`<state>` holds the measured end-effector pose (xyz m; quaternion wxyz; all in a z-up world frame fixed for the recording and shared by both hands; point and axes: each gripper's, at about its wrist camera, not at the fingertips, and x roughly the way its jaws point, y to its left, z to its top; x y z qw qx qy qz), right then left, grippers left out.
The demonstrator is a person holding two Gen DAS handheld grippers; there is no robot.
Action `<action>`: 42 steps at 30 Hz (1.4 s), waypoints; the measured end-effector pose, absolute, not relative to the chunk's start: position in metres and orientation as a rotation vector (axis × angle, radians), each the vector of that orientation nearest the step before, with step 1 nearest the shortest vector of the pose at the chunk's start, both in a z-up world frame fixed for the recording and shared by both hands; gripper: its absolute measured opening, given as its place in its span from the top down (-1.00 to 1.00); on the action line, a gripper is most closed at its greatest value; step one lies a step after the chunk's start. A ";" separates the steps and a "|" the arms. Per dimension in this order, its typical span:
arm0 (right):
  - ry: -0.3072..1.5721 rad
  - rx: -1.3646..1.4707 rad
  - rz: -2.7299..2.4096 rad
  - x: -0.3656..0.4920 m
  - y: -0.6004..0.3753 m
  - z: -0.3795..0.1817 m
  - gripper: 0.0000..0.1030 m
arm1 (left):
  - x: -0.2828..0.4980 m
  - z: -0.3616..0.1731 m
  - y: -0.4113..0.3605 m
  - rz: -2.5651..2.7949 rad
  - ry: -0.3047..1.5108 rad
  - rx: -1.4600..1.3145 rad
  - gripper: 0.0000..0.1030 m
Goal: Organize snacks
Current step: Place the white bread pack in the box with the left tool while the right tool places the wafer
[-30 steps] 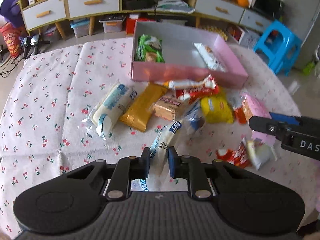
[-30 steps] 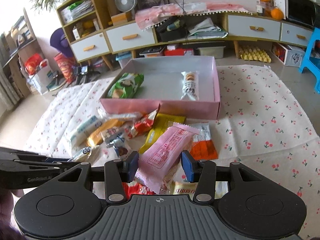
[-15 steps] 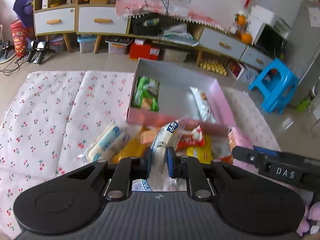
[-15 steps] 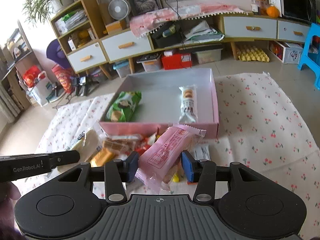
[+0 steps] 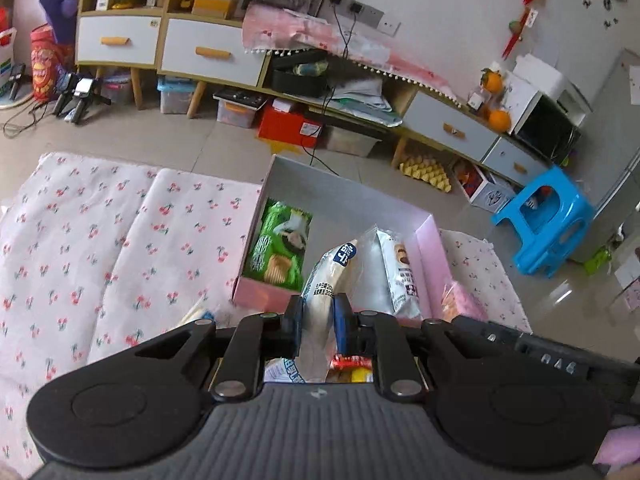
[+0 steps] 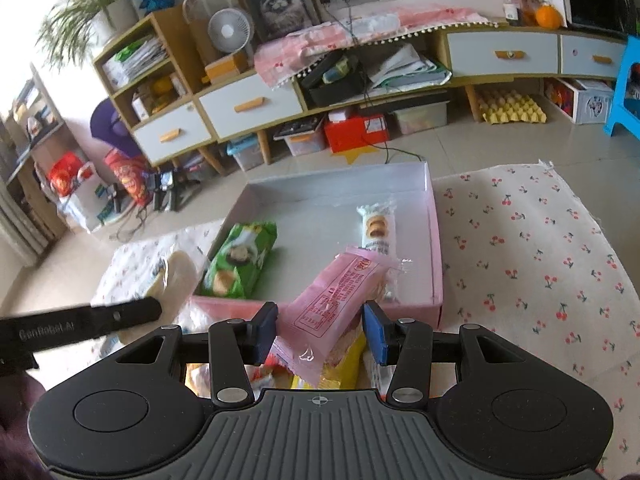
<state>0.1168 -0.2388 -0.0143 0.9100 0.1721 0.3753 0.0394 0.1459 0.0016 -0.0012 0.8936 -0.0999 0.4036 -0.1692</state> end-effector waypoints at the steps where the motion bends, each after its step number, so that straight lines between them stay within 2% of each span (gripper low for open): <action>1: 0.765 0.375 0.078 0.121 -0.242 -0.014 0.12 | 0.151 -0.001 -0.001 -0.349 0.835 -0.198 0.72; 8: 0.708 0.444 0.071 0.149 -0.256 -0.021 0.12 | 0.184 -0.012 -0.016 -0.361 0.854 -0.243 0.72; 19: 0.743 0.477 0.145 0.186 -0.275 -0.052 0.12 | 0.219 -0.033 -0.039 -0.400 0.860 -0.237 0.72; 32: 0.764 0.454 0.198 0.198 -0.263 -0.064 0.06 | 0.226 -0.042 -0.043 -0.380 0.860 -0.223 0.70; 33: 0.763 0.450 0.199 0.198 -0.262 -0.064 -0.03 | 0.226 -0.042 -0.043 -0.389 0.865 -0.220 0.67; 34: 0.766 0.449 0.198 0.197 -0.262 -0.063 -0.19 | 0.227 -0.042 -0.044 -0.387 0.864 -0.216 0.56; 36: 0.762 0.452 0.188 0.198 -0.263 -0.060 -0.32 | 0.224 -0.039 -0.044 -0.388 0.851 -0.209 0.44; 42: 0.768 0.428 0.167 0.191 -0.261 -0.055 -0.32 | 0.217 -0.033 -0.040 -0.371 0.853 -0.202 0.11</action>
